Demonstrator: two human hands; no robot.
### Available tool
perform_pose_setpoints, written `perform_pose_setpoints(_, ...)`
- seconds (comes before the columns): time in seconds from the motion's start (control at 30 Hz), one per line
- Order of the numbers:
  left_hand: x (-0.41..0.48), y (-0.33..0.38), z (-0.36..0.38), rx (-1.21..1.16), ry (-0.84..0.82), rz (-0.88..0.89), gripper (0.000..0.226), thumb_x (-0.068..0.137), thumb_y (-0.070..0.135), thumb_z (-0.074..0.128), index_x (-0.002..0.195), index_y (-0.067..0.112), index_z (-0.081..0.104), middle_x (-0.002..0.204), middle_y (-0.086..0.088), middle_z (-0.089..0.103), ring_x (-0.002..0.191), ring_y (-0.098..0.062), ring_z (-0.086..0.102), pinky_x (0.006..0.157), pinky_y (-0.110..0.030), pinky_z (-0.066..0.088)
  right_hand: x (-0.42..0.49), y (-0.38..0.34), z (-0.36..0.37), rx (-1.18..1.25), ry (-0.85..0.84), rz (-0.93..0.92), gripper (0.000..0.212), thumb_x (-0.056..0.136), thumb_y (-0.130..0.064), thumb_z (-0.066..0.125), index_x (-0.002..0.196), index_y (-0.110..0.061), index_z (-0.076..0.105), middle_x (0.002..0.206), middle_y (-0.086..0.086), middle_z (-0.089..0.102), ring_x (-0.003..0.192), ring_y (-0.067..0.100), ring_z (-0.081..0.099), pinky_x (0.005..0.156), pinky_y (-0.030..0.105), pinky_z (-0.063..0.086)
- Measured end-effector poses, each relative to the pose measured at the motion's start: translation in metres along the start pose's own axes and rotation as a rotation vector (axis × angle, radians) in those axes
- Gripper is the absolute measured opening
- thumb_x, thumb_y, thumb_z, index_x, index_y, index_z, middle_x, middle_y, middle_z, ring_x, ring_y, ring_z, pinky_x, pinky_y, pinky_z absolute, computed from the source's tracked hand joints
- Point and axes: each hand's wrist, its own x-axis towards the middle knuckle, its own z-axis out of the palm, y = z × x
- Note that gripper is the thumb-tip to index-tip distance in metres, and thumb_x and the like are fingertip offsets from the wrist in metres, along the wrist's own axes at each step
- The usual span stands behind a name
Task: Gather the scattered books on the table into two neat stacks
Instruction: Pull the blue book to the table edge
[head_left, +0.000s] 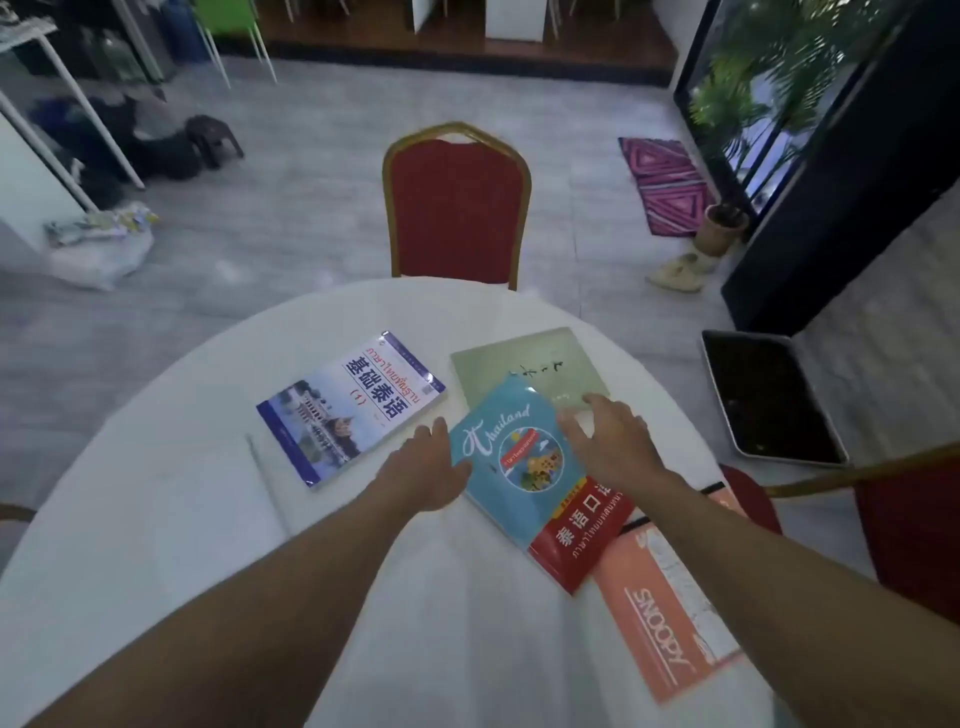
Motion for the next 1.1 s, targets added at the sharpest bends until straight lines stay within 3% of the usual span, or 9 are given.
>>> perform_pose_setpoints(0.1, 0.010, -0.005, 0.024, -0.052, -0.086, -0.046, 0.072, 0.091, 0.048, 0.049, 0.149, 0.016, 0.021, 0.143, -0.015, 0.040, 0.131, -0.033, 0.046, 0.107, -0.047, 0.041, 0.016, 0.014, 0.018, 0.007, -0.060, 0.030, 0.048, 0.102, -0.047, 0.045, 0.142, -0.021, 0.047, 0.143, 0.010, 0.052, 0.133, 0.032, 0.043, 0.111, 0.044, 0.031)
perform_pose_setpoints(0.3, 0.024, -0.010, 0.064, -0.095, -0.126, -0.088, 0.080, 0.092, 0.047, 0.049, 0.155, 0.020, 0.008, 0.148, -0.020, 0.035, 0.135, -0.035, 0.041, 0.112, -0.045, 0.036, 0.046, 0.038, 0.059, 0.025, -0.181, 0.066, 0.039, 0.088, -0.056, 0.053, 0.118, -0.032, 0.054, 0.120, -0.001, 0.065, 0.114, 0.026, 0.059, 0.103, 0.049, 0.044)
perform_pose_setpoints(0.43, 0.022, -0.012, 0.077, -0.102, -0.069, -0.065, 0.089, 0.090, 0.044, 0.056, 0.154, 0.016, 0.003, 0.143, -0.018, 0.038, 0.132, -0.034, 0.039, 0.110, -0.043, 0.037, 0.053, 0.042, 0.076, -0.039, -0.211, 0.111, 0.064, 0.086, -0.051, 0.062, 0.140, -0.023, 0.041, 0.135, 0.010, 0.048, 0.123, 0.032, 0.050, 0.104, 0.048, 0.046)
perform_pose_setpoints(0.53, 0.026, -0.015, 0.079, -0.349, -0.023, -0.111, 0.092, 0.082, 0.036, 0.068, 0.153, 0.018, 0.012, 0.136, -0.016, 0.042, 0.130, -0.034, 0.041, 0.107, -0.042, 0.038, 0.052, 0.037, 0.081, -0.093, -0.224, 0.161, 0.079, 0.080, -0.053, 0.073, 0.142, -0.019, 0.038, 0.136, 0.013, 0.044, 0.128, 0.034, 0.044, 0.104, 0.046, 0.043)
perform_pose_setpoints(0.67, 0.022, -0.020, 0.072, -0.626, 0.046, -0.242, 0.085, 0.084, 0.021, 0.069, 0.152, 0.019, 0.017, 0.137, -0.011, 0.034, 0.128, -0.030, 0.043, 0.100, -0.037, 0.044, 0.042, 0.037, 0.094, 0.108, -0.282, 0.207, 0.075, 0.070, -0.049, 0.082, 0.127, -0.020, 0.044, 0.123, 0.007, 0.053, 0.111, 0.029, 0.059, 0.094, 0.046, 0.053)
perform_pose_setpoints(0.77, 0.009, -0.034, 0.066, -0.563, 0.141, -0.151, 0.078, 0.082, 0.014, 0.065, 0.147, 0.017, 0.023, 0.134, -0.007, 0.039, 0.122, -0.026, 0.044, 0.100, -0.039, 0.044, 0.025, 0.029, 0.104, 0.294, -0.323, 0.189, 0.058, 0.079, -0.038, 0.077, 0.120, -0.020, 0.041, 0.116, 0.004, 0.060, 0.099, 0.023, 0.066, 0.085, 0.044, 0.059)
perform_pose_setpoints(0.83, -0.004, -0.046, 0.063, -0.516, 0.181, -0.119, 0.077, 0.080, 0.014, 0.063, 0.147, 0.015, 0.024, 0.133, -0.008, 0.041, 0.112, -0.025, 0.048, 0.094, -0.041, 0.048, 0.008, 0.018, 0.111, 0.389, -0.376, 0.136, 0.056, 0.087, -0.027, 0.071, 0.131, -0.021, 0.036, 0.119, 0.001, 0.062, 0.101, 0.020, 0.066, 0.087, 0.042, 0.059)
perform_pose_setpoints(1.0, -0.026, -0.091, 0.068, -0.368, 0.209, -0.056, 0.077, 0.075, 0.050, 0.065, 0.137, 0.017, 0.033, 0.121, 0.002, 0.046, 0.106, -0.015, 0.052, 0.091, -0.034, 0.051, -0.037, 0.001, 0.146, 0.498, -0.389, 0.030, 0.085, 0.091, -0.032, 0.063, 0.157, -0.032, 0.008, 0.141, -0.004, 0.057, 0.122, 0.020, 0.062, 0.101, 0.046, 0.054)
perform_pose_setpoints(1.1, -0.022, -0.138, 0.096, -0.353, 0.138, -0.069, 0.080, 0.075, 0.052, 0.067, 0.137, 0.018, 0.029, 0.109, 0.003, 0.056, 0.096, -0.018, 0.064, 0.078, -0.036, 0.060, -0.065, -0.009, 0.159, 0.475, -0.363, 0.004, 0.069, 0.092, -0.030, 0.064, 0.150, -0.026, 0.026, 0.135, -0.002, 0.058, 0.118, 0.016, 0.061, 0.093, 0.032, 0.054)
